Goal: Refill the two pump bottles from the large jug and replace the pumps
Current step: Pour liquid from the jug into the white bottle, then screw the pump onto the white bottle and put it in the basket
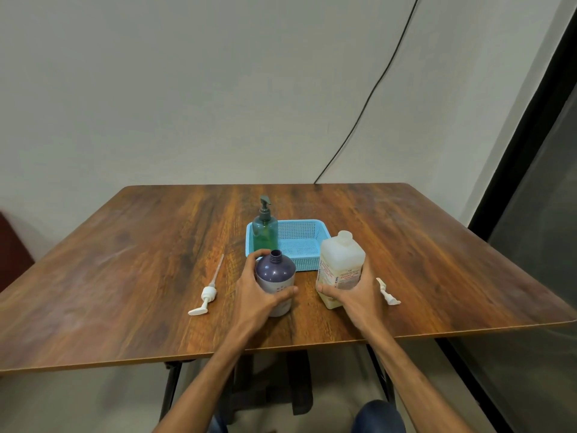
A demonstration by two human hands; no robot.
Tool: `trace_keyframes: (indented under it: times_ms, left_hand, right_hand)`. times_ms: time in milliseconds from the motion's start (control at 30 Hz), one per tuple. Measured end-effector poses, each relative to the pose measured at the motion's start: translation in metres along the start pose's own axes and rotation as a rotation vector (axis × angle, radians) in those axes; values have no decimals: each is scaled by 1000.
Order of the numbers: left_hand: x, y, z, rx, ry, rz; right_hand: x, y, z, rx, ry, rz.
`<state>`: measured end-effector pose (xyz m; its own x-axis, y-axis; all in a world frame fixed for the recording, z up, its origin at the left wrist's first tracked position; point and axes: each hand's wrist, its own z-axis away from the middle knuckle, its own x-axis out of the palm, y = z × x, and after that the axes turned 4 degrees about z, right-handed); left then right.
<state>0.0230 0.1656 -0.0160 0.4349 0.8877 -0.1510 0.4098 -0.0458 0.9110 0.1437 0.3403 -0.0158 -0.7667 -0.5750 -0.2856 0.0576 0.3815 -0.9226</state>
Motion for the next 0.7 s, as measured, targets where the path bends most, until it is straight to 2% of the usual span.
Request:
trace_keyframes:
  times_ms: [133,267,400,500,600,700]
  left_hand:
    - [-4,0,2,-33,-50,20]
    - [-8,4,8,-56,-87,39]
    - [-29,8,25,-26,-5,38]
    - [-50,3,40,31,98,-71]
    - [-68,-7,46,83,210,-226]
    - [-82,-18,41,37,242,-380]
  right_hand:
    - [-1,3,5,-4,-6,-13]
    - [-8,-1,17,-45,30,77]
    - [-3,-16,47,-112,286,181]
    - [15,-28,77,-242,436,133]
    - [42,-32,91,-306,334,52]
    - [65,-33,89,-289,225,18]
